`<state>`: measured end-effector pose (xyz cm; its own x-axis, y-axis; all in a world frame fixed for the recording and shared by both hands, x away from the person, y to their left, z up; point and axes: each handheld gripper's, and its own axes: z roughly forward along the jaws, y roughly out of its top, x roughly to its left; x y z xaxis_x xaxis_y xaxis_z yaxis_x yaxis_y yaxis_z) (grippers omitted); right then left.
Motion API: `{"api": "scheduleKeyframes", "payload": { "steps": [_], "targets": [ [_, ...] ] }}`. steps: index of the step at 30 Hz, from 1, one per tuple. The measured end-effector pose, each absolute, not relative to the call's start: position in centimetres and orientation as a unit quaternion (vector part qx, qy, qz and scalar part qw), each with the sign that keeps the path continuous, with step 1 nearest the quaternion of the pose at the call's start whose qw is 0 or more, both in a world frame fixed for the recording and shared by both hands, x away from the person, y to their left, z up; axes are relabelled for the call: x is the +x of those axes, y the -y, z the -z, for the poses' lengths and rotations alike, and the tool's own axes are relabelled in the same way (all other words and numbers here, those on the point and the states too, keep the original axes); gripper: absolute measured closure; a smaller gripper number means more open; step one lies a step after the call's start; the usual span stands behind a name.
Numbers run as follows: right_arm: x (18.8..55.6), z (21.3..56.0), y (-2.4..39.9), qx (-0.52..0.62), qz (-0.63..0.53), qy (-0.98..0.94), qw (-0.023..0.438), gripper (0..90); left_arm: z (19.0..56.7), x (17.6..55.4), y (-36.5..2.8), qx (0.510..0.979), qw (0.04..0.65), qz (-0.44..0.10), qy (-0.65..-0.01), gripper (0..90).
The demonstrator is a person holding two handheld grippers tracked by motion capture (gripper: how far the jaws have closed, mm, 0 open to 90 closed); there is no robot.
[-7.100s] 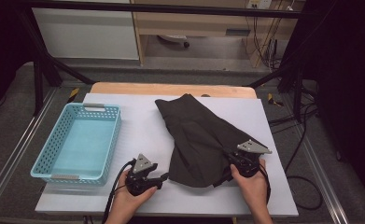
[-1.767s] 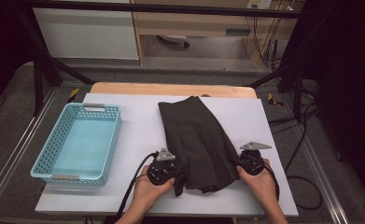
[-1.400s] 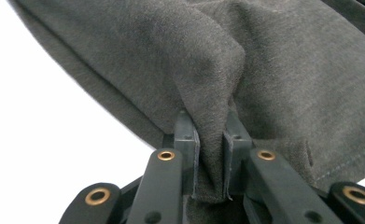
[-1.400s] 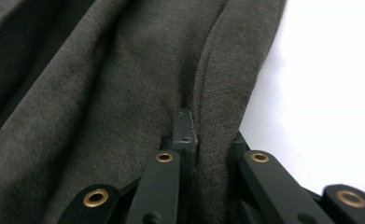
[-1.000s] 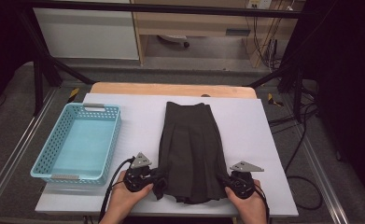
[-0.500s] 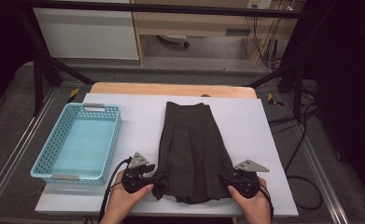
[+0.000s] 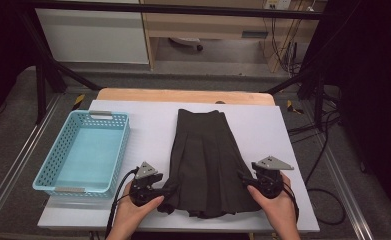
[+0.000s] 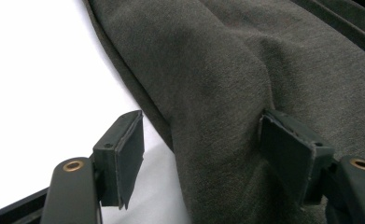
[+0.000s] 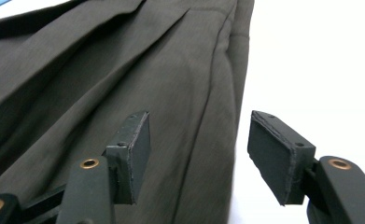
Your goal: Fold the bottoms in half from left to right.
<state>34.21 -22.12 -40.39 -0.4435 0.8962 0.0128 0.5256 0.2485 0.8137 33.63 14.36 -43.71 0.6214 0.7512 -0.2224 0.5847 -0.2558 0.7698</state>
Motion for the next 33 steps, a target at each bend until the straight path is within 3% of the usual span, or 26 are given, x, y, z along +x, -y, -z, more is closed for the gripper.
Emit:
{"api": "scheduleKeyframes", "payload": {
  "steps": [10,33],
  "targets": [
    [37.5,41.1,22.0,0.460,-0.395,-0.763,0.224,37.4,44.1,33.8,-14.2,0.791,0.430,-0.088,-0.427,27.4],
    [37.0,45.0,22.0,0.487,-0.361,-0.779,0.159,27.0,45.5,33.8,-13.3,0.808,0.406,-0.085,-0.418,18.9]
  ]
}}
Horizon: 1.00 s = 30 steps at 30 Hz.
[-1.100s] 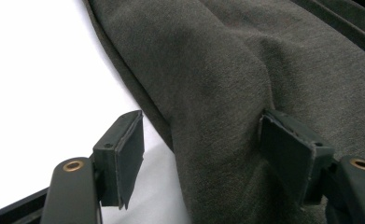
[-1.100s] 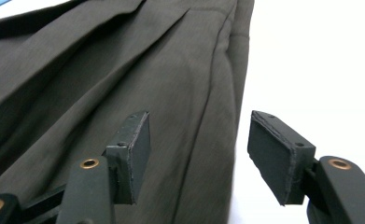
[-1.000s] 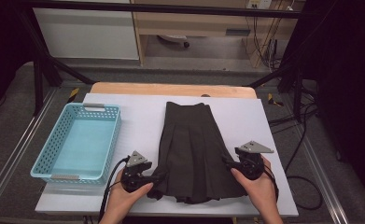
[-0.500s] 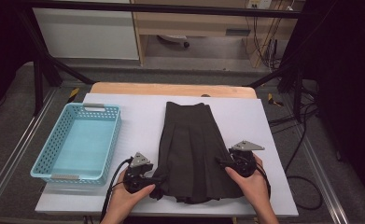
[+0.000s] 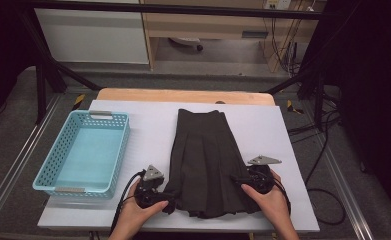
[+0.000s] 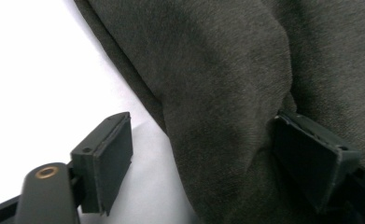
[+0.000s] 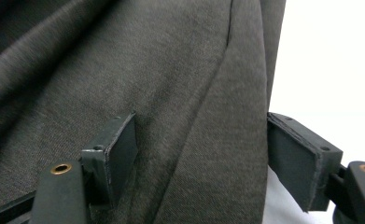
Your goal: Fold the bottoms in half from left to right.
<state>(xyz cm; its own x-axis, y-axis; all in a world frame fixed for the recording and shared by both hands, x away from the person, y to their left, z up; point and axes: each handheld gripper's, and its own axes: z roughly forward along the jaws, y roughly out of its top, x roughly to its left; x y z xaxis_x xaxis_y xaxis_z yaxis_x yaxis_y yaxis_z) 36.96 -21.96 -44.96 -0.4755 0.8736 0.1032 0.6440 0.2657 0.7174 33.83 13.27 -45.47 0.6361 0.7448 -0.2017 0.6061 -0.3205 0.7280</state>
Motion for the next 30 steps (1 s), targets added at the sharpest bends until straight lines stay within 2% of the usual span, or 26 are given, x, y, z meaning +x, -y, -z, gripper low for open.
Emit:
{"api": "scheduleKeyframes", "payload": {
  "steps": [4,7,10,13,16,19,20,21,25,30],
  "targets": [
    [36.8,45.3,21.8,0.492,-0.355,-0.779,0.160,28.6,45.4,33.7,-13.2,0.814,0.401,-0.085,-0.411,18.6],
    [36.3,45.3,21.7,0.490,-0.354,-0.780,0.164,34.4,45.3,33.5,-13.1,0.815,0.402,-0.079,-0.409,21.7],
    [35.9,45.2,21.8,0.487,-0.353,-0.783,0.160,43.7,45.3,33.3,-13.0,0.817,0.409,-0.055,-0.403,35.3],
    [35.6,45.1,21.6,0.481,-0.357,-0.787,0.147,58.9,45.3,33.2,-12.9,0.819,0.407,-0.058,-0.399,38.9],
    [35.5,45.0,21.2,0.486,-0.354,-0.787,0.141,66.5,45.2,33.2,-12.9,0.821,0.406,-0.058,-0.397,49.0],
    [35.4,44.7,20.9,0.484,-0.344,-0.792,0.144,75.3,45.3,33.1,-12.9,0.822,0.407,-0.058,-0.394,62.4],
    [35.3,44.6,20.8,0.484,-0.341,-0.793,0.146,78.4,45.3,33.1,-13.0,0.824,0.405,-0.058,-0.392,70.0],
    [35.2,44.5,20.7,0.482,-0.337,-0.795,0.150,80.5,45.3,33.1,-13.0,0.825,0.405,-0.059,-0.389,72.3],
    [34.8,44.5,20.4,0.481,-0.337,-0.795,0.155,82.5,45.1,33.0,-13.0,0.830,0.401,-0.057,-0.384,78.9],
    [32.7,44.2,20.0,0.475,-0.337,-0.800,0.145,82.7,44.7,31.7,-13.5,0.841,0.388,-0.053,-0.375,79.4]
  ]
}}
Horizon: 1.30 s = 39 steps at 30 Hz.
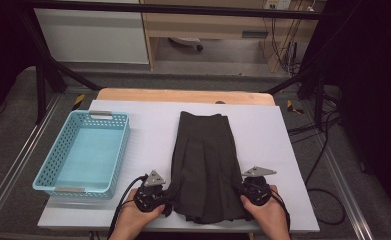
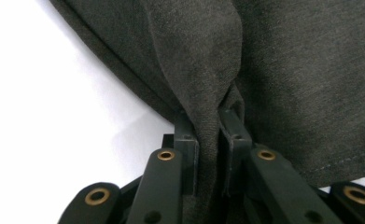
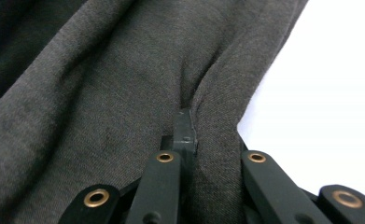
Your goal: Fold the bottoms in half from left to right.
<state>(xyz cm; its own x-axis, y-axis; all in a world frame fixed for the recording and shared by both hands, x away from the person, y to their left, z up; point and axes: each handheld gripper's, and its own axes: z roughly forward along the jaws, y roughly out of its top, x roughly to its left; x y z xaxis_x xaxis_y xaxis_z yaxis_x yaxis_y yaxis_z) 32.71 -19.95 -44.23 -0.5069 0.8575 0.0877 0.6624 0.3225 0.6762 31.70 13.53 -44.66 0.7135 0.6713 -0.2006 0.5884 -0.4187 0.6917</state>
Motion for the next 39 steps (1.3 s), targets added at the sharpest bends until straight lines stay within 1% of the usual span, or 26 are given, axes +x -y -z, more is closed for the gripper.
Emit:
{"api": "scheduleKeyframes", "payload": {
  "steps": [4,6,7,9,10,12,13,15,18,22,30,32,34,39],
  "targets": [
    [30.3,44.3,19.6,0.468,-0.341,-0.802,0.146,80.9,44.6,30.1,-14.2,0.844,0.385,-0.049,-0.369,78.7],
    [29.9,44.4,19.8,0.472,-0.348,-0.796,0.150,75.1,44.5,29.9,-14.5,0.838,0.391,-0.054,-0.377,74.3],
    [29.9,44.4,20.0,0.473,-0.350,-0.794,0.151,70.6,44.5,30.0,-14.6,0.836,0.392,-0.057,-0.380,69.5],
    [30.2,44.3,20.2,0.479,-0.353,-0.789,0.153,60.1,44.4,30.0,-14.5,0.833,0.394,-0.062,-0.384,55.7],
    [30.4,44.2,20.3,0.480,-0.356,-0.786,0.156,56.5,44.1,30.2,-14.4,0.826,0.401,-0.072,-0.389,48.7],
    [30.9,43.8,20.4,0.481,-0.361,-0.782,0.162,50.4,43.5,30.4,-14.3,0.822,0.408,-0.081,-0.390,38.6],
    [30.9,43.8,20.4,0.481,-0.361,-0.782,0.162,50.4,43.5,30.4,-14.3,0.822,0.408,-0.081,-0.390,34.3],
    [31.7,43.2,20.6,0.479,-0.366,-0.780,0.168,46.6,42.9,30.8,-14.1,0.816,0.416,-0.087,-0.391,30.3],
    [32.9,42.5,20.7,0.478,-0.370,-0.778,0.176,45.2,42.0,31.5,-13.6,0.814,0.422,-0.092,-0.389,23.1],
    [34.7,41.7,20.9,0.478,-0.378,-0.771,0.183,42.8,40.9,33.3,-13.0,0.809,0.429,-0.102,-0.389,19.6],
    [38.9,41.1,20.3,0.480,-0.393,-0.761,0.188,42.1,40.2,37.4,-12.5,0.800,0.429,-0.123,-0.402,20.0],
    [39.8,41.3,20.0,0.480,-0.393,-0.761,0.188,42.7,40.2,37.9,-12.5,0.798,0.428,-0.127,-0.404,20.5],
    [40.7,41.6,19.6,0.481,-0.388,-0.763,0.188,43.5,40.7,39.5,-12.5,0.797,0.424,-0.134,-0.409,21.8],
    [42.5,42.0,18.9,0.484,-0.381,-0.761,0.203,51.1,42.4,41.2,-12.4,0.800,0.404,-0.125,-0.426,21.5]
  ]
}}
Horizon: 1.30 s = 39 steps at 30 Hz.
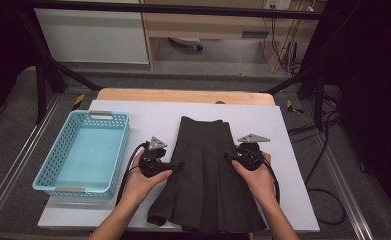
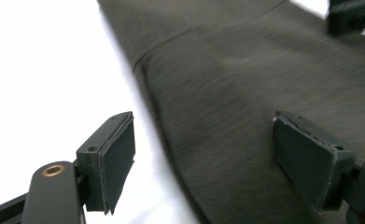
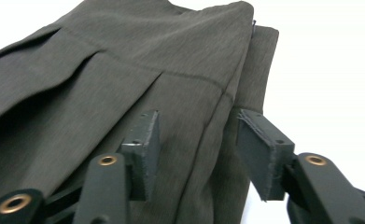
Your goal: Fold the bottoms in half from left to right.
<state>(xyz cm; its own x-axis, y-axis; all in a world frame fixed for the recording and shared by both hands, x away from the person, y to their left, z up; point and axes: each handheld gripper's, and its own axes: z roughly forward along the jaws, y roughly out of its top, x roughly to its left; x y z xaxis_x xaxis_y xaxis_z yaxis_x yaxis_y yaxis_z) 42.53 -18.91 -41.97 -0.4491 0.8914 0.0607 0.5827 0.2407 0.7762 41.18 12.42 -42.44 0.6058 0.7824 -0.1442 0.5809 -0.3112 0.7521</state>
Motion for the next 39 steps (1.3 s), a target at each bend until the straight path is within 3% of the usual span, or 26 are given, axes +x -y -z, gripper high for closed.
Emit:
{"api": "scheduleKeyframes", "payload": {
  "steps": [12,16,23,33,39],
  "targets": [
    [44.8,44.1,18.4,0.506,-0.371,-0.759,0.173,47.3,45.1,41.4,-11.5,0.791,0.411,-0.104,-0.441,21.8],
    [44.8,44.3,18.4,0.506,-0.372,-0.759,0.170,53.3,45.3,41.3,-11.6,0.789,0.413,-0.102,-0.443,22.1],
    [44.2,44.1,18.1,0.492,-0.372,-0.766,0.181,78.3,45.2,41.2,-11.7,0.790,0.413,-0.099,-0.443,21.9],
    [43.4,42.5,18.9,0.475,-0.360,-0.770,0.228,81.1,44.1,40.9,-12.1,0.787,0.416,-0.110,-0.442,20.1],
    [43.6,42.9,20.0,0.486,-0.350,-0.768,0.226,81.1,44.0,41.0,-12.1,0.785,0.420,-0.110,-0.442,19.7]
  ]
}}
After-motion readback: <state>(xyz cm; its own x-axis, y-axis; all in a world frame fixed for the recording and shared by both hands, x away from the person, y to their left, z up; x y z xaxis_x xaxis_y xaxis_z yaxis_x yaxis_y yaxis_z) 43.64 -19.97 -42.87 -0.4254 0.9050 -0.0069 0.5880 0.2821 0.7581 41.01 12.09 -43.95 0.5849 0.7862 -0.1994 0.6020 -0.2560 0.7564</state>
